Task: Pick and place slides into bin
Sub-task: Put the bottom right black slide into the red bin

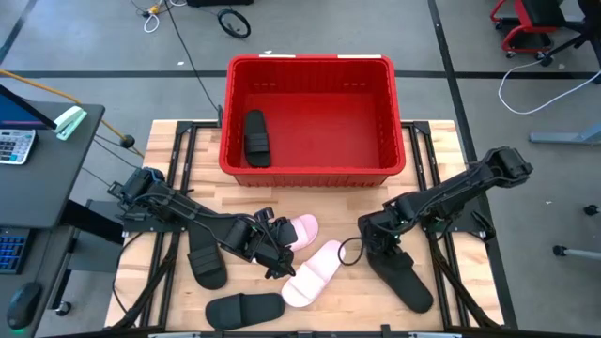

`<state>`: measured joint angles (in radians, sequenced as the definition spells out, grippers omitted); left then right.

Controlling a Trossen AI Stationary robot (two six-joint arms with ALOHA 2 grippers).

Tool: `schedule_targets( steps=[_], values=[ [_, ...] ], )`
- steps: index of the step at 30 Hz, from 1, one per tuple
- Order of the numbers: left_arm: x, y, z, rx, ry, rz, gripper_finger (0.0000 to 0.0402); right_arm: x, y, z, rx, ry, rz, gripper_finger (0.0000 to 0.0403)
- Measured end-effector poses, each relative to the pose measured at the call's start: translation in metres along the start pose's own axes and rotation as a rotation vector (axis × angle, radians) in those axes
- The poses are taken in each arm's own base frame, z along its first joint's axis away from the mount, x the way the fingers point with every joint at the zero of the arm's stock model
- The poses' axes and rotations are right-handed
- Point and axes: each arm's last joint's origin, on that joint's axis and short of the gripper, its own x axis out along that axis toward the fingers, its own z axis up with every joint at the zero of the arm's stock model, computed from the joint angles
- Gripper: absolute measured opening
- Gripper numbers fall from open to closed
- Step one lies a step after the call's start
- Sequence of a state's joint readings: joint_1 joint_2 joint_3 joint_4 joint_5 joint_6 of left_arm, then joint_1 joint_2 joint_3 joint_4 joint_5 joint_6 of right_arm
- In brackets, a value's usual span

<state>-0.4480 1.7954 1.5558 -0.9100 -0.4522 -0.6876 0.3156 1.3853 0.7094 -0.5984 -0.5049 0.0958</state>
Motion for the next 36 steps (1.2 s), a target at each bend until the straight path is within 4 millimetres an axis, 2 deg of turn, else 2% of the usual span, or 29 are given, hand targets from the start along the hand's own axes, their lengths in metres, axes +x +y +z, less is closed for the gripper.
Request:
schedule_targets(
  steps=[7,14,21,26,30,33,36],
  values=[
    [0.000,0.000,0.000,0.000,0.000,0.000,0.0172,0.008,-0.002,0.000,0.094,0.052,0.085,0.0132],
    [0.000,0.000,0.000,0.002,0.000,0.000,0.0172,0.002,0.002,0.002,-0.037,-0.001,0.079,0.0132],
    [-0.001,-0.002,-0.001,0.007,0.001,-0.005,0.0172,0.016,-0.004,0.002,-0.021,0.054,0.116,0.0132],
    [-0.001,-0.002,-0.001,0.008,0.002,-0.007,0.0172,0.018,-0.006,0.003,-0.039,0.060,0.113,0.0132],
    [-0.001,-0.002,-0.001,0.007,0.001,-0.007,0.0172,0.018,-0.004,0.003,0.025,0.068,0.155,0.0132],
    [-0.001,-0.002,-0.001,0.007,0.001,-0.007,0.0172,0.018,-0.001,0.002,0.061,0.081,0.200,0.0123],
    [-0.001,-0.002,-0.001,0.007,0.001,-0.008,0.0172,0.019,0.001,0.002,0.038,0.086,0.243,0.0098]
  ],
)
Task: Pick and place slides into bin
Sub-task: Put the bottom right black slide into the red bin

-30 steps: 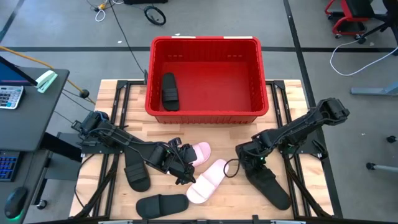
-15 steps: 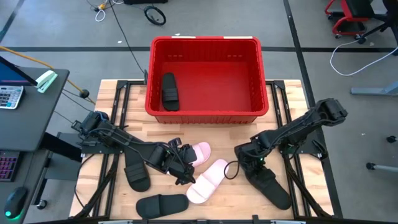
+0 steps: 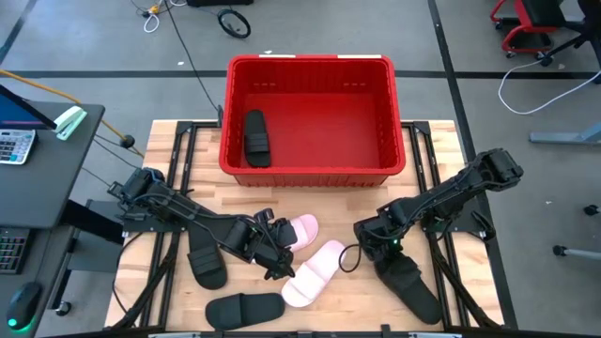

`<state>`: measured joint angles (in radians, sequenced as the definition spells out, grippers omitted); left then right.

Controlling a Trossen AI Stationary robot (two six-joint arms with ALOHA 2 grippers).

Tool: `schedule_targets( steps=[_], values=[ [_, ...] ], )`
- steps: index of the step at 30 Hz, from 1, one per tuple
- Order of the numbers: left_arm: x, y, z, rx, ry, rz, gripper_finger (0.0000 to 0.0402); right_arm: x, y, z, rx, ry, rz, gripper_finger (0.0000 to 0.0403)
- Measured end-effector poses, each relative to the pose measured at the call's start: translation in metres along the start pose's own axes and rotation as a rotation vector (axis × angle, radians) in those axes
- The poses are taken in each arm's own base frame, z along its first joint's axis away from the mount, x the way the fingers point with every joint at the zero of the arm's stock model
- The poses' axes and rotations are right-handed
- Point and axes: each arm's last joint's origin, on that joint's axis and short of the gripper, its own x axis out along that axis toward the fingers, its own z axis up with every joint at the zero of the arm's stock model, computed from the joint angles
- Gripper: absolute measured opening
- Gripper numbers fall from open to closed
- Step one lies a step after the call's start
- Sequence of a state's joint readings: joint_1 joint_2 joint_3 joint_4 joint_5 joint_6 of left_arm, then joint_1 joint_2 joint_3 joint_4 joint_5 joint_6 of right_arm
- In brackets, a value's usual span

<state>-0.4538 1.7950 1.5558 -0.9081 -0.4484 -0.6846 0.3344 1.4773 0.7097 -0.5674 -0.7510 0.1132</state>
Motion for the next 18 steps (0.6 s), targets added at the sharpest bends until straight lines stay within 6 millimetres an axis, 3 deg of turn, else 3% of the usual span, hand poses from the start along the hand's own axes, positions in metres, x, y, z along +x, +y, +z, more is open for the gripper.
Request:
schedule_targets(
  steps=[6,12,18],
  values=[
    [0.000,0.000,0.000,-0.002,0.000,0.000,0.0172,0.003,0.005,0.000,-0.044,0.015,0.067,0.0013],
    [0.000,0.000,0.000,-0.004,-0.002,-0.001,0.0172,0.002,0.015,0.004,-0.087,-0.012,0.074,0.0008],
    [0.000,-0.002,0.003,-0.018,-0.024,-0.019,0.0172,-0.020,0.036,0.023,-0.202,-0.127,-0.007,0.0004]
  ],
)
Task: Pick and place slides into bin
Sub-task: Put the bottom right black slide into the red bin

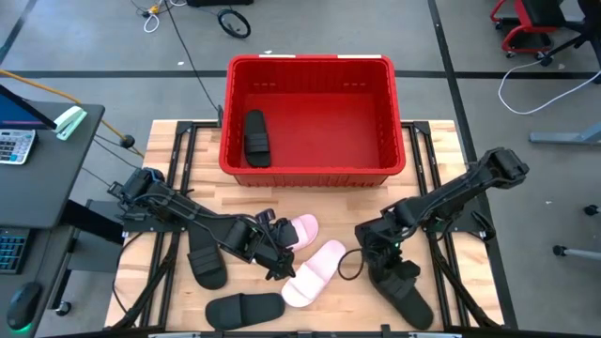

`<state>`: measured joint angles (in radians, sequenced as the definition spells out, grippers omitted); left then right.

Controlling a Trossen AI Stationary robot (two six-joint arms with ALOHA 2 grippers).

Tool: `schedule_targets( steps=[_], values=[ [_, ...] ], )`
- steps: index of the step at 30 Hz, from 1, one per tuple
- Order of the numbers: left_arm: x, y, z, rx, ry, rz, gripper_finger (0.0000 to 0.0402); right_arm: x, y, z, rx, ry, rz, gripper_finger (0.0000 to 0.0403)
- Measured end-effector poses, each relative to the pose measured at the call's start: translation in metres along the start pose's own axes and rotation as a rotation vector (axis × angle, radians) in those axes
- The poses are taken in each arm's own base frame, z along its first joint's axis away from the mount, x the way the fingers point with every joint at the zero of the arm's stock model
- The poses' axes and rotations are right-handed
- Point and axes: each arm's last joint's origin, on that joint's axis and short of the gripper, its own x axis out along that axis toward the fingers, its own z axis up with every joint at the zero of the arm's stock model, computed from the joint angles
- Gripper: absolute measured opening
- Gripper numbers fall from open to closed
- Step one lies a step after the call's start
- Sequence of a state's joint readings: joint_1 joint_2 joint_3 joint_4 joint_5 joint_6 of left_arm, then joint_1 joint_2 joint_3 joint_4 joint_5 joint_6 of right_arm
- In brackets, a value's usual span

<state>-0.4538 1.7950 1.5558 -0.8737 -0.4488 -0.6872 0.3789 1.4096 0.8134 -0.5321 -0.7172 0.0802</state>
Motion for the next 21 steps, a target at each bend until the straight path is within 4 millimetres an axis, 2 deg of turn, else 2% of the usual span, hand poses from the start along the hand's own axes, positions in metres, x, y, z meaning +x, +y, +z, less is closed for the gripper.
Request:
schedule_targets(
  steps=[5,9,13,17,21],
  values=[
    [-0.001,-0.002,0.003,-0.014,-0.024,-0.019,0.0172,-0.028,0.023,0.022,-0.155,-0.097,-0.110,0.0002],
    [-0.001,-0.004,0.006,-0.030,-0.056,-0.044,0.0172,-0.053,0.039,0.034,-0.285,-0.147,-0.299,0.0002],
    [-0.001,-0.006,0.009,0.052,-0.087,-0.061,0.0172,-0.073,0.051,0.041,-0.401,-0.205,-0.492,0.0000],
    [-0.002,-0.010,0.015,0.136,-0.149,-0.089,0.0172,-0.080,0.053,0.041,-0.439,-0.216,-0.589,0.0001],
    [0.001,-0.006,0.029,0.128,-0.245,-0.077,0.0172,-0.076,0.048,0.042,-0.424,-0.203,-0.635,0.0001]
  ],
)
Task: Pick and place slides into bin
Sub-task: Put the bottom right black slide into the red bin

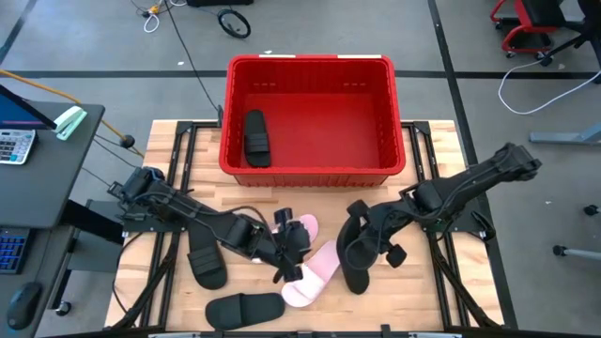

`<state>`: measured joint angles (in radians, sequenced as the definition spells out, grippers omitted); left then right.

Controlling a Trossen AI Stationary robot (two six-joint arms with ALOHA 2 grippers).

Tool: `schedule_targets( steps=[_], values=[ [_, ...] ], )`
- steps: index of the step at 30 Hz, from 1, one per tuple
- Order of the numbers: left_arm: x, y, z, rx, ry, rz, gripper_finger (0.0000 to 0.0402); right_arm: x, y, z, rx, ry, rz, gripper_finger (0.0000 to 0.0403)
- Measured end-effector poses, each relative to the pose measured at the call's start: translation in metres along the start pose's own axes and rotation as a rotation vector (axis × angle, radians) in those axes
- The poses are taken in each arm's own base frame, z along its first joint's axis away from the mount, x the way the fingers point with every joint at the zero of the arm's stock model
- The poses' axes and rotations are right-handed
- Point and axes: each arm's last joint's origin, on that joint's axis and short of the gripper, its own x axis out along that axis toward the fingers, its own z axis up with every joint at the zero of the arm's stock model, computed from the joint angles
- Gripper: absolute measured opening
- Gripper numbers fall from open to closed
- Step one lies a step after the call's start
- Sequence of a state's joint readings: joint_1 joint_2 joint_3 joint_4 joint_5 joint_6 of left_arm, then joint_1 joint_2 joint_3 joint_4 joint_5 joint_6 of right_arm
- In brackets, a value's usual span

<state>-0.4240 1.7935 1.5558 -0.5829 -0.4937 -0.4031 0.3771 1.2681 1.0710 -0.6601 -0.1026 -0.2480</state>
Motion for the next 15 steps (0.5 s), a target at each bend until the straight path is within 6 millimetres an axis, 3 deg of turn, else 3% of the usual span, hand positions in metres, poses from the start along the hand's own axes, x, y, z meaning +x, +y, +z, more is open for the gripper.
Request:
schedule_targets(
  steps=[9,15],
  values=[
    [0.023,0.039,0.021,-0.098,-0.049,0.027,0.0194,0.013,-0.003,0.000,0.003,0.036,-0.047,0.0001],
    [0.036,0.056,0.028,-0.153,-0.030,-0.080,0.0225,0.013,-0.003,0.000,0.002,0.038,-0.044,0.0000]
  ],
)
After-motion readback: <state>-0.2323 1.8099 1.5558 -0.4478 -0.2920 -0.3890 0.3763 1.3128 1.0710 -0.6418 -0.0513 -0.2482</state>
